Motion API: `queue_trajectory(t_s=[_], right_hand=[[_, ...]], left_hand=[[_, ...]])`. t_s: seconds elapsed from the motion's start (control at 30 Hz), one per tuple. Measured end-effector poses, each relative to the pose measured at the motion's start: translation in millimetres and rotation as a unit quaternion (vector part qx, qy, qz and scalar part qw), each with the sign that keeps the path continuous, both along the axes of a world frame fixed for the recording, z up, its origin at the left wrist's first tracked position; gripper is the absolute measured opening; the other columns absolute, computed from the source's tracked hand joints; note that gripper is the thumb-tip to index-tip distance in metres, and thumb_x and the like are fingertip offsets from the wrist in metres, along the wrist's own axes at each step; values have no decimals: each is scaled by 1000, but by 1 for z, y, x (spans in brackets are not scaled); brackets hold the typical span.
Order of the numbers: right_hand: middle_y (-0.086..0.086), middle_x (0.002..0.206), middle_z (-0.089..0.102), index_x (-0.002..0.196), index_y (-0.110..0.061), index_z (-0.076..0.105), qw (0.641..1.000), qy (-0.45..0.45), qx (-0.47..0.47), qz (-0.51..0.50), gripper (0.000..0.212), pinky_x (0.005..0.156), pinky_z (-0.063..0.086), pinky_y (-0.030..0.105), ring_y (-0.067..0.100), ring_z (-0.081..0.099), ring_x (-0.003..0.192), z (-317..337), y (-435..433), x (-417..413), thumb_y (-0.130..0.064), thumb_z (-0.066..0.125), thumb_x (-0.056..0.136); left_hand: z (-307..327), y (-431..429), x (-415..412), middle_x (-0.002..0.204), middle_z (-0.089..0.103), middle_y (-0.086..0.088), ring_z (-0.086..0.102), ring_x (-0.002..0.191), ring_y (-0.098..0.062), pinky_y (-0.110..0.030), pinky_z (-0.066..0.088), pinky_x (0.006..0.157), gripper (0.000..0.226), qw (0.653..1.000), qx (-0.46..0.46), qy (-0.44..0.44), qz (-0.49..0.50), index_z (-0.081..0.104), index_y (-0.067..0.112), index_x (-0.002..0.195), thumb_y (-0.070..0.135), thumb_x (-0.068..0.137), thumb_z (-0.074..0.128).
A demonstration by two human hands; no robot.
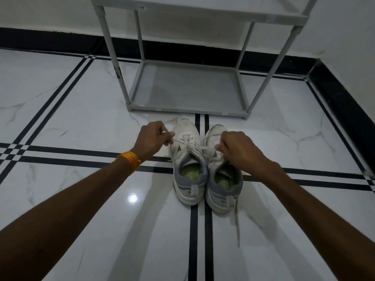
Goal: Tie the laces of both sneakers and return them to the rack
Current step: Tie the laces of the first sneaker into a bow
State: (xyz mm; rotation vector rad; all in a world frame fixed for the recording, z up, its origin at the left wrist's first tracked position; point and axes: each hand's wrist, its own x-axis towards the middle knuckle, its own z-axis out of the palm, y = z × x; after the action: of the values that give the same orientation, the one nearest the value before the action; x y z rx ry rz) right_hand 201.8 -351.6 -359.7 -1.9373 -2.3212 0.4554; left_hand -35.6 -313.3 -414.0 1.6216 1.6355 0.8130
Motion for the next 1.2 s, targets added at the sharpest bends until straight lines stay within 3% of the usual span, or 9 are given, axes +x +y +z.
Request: queue_trajectory(t_s=[0.17,0.3,0.47,0.67,0.9,0.97,1.03,1.1,1.2], right_hand=[[16,102,67,102,-3,60,994,-94,-51,22,24,67,32,29,20,45,75,-29,-11,7,-26,58,95],[16,105,67,105,-4,60,990,-127,-41,52,24,68,34,29,28,61,88,-34,-6,5,-25,60,93],[18,105,66,102,-3,60,988,-138,-36,65,20,68,35,29,31,62,93,-36,-4,7,-19,59,91],[17,103,66,99,-4,60,990,-124,-39,59,21,67,31,29,21,45,76,-33,-7,12,-24,58,94],[16,103,65,84,-14,44,989,-120,-50,66,20,67,30,29,18,40,75,-28,-10,11,-25,58,95],[15,96,63,87,-12,52,989,-120,-52,62,16,66,31,29,19,41,74,-30,-10,10,-25,59,94],[7,79,54,77,-12,48,991,-107,-67,50,23,59,30,26,17,42,70,-29,-8,10,-24,59,94],[6,73,54,73,-9,49,994,-69,-86,26,27,54,33,26,21,50,69,-25,-5,11,-22,61,93],[11,100,67,98,-5,69,998,-7,-59,4,24,73,45,32,27,63,90,-14,-3,11,-27,63,91]], left_hand=[[-25,-4,-4,70,75,-8,67,61,-15,-32,55,69,27,993,-4,115,1,62,4,78,28,89,67],[-28,-3,-6,69,75,-8,63,58,-11,-30,51,67,26,990,-7,135,27,59,8,76,28,89,68],[-33,-4,-7,75,74,-11,68,73,-26,-42,55,75,27,986,4,162,38,56,11,74,31,88,68],[-35,-8,-22,74,72,-11,64,69,-25,-34,48,66,23,980,18,199,14,58,10,76,27,88,68],[-38,-13,-22,71,69,-13,54,61,-22,-27,32,57,26,976,42,211,24,52,12,73,25,89,68],[-42,-15,-23,71,69,-13,54,60,-21,-27,34,55,27,977,41,207,27,51,13,73,26,89,68],[-44,-13,-22,72,71,-12,58,62,-22,-31,44,57,26,980,28,195,26,51,12,74,26,90,67],[-40,-12,-19,80,73,-11,64,68,-22,-32,51,63,22,987,19,158,14,52,11,81,26,92,63],[-23,-15,-11,110,67,-10,63,93,-23,-26,47,75,27,995,46,88,-17,52,12,120,28,97,54]])
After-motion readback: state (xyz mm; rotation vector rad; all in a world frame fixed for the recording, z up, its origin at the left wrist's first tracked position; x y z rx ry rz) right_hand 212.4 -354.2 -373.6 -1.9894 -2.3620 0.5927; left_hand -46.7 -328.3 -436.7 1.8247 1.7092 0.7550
